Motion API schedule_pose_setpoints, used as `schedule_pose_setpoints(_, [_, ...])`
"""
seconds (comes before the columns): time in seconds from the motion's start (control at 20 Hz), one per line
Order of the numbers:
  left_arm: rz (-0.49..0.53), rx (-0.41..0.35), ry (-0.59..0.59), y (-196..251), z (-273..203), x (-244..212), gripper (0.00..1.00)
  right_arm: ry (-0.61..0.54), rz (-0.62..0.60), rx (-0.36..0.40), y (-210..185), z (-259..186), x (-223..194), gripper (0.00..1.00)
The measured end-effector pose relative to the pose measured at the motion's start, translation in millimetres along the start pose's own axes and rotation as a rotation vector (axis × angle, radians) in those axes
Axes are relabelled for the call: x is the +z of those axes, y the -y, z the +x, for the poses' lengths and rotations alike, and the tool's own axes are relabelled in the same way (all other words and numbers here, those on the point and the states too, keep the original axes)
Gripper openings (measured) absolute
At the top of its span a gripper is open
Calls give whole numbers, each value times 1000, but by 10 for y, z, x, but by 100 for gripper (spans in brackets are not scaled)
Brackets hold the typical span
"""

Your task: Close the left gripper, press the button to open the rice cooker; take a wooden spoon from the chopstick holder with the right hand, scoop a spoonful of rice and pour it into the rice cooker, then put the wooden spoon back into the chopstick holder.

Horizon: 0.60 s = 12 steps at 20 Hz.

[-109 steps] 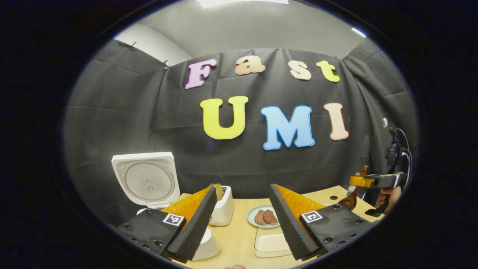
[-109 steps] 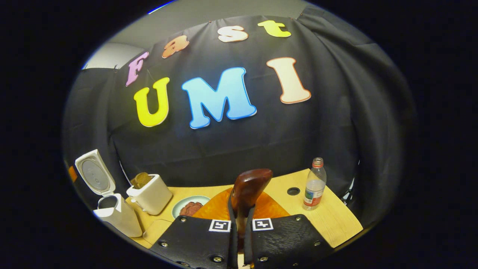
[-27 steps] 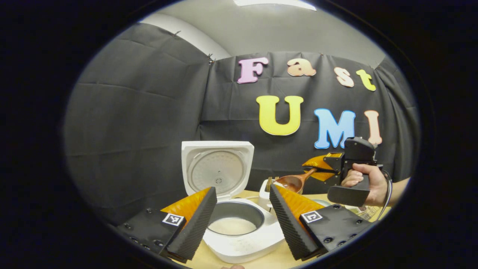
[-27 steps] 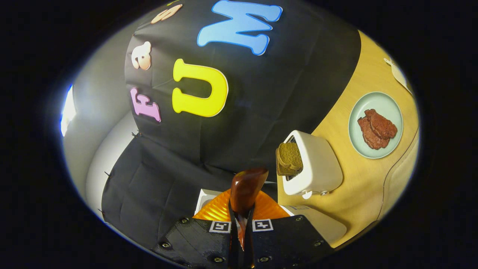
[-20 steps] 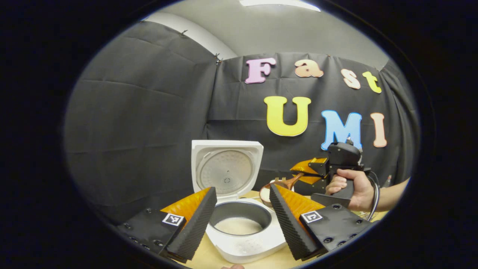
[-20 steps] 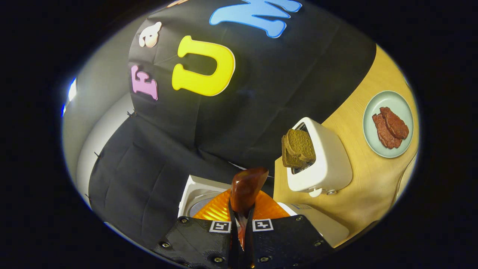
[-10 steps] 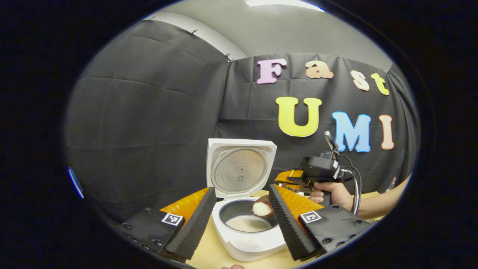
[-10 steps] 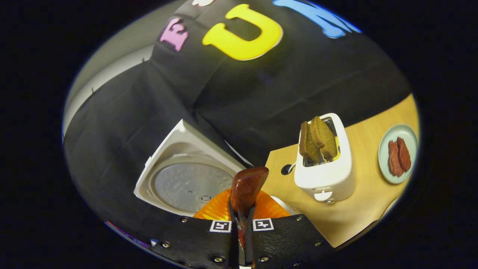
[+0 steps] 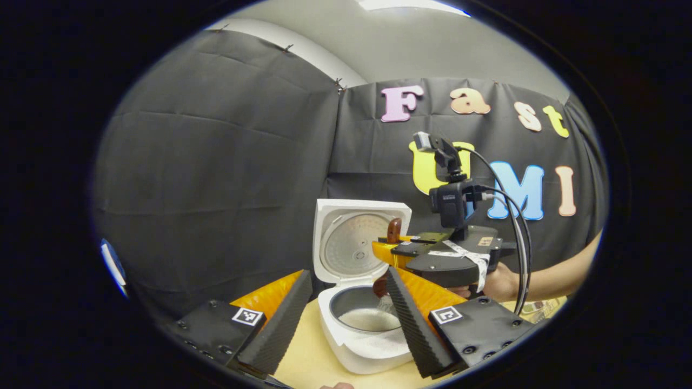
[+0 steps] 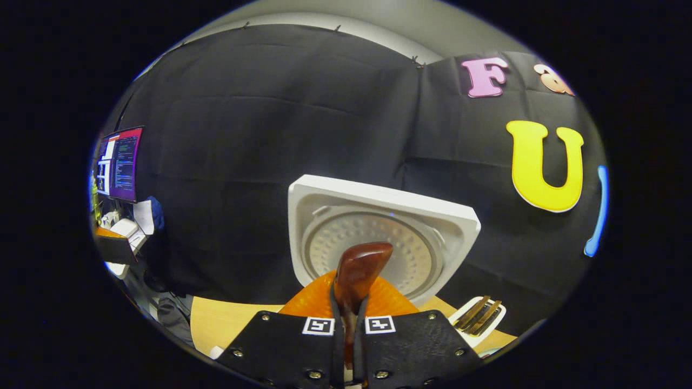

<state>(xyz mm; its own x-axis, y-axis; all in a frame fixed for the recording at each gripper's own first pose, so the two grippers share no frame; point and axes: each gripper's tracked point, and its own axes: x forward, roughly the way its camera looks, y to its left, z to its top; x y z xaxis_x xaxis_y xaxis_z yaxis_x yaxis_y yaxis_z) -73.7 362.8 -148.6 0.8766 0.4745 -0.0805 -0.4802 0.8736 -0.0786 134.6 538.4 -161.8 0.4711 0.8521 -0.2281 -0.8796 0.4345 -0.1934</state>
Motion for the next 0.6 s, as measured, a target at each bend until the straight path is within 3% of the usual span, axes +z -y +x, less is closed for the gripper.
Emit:
schedule_pose_setpoints(0.15, [-7,5,7,2,-54,31,96,21,90,-27,120,-29,66,6])
schedule_pose_setpoints(0.6, [2,-62,19,347,-84,115,98,104,607,-118,830,-503,350,6])
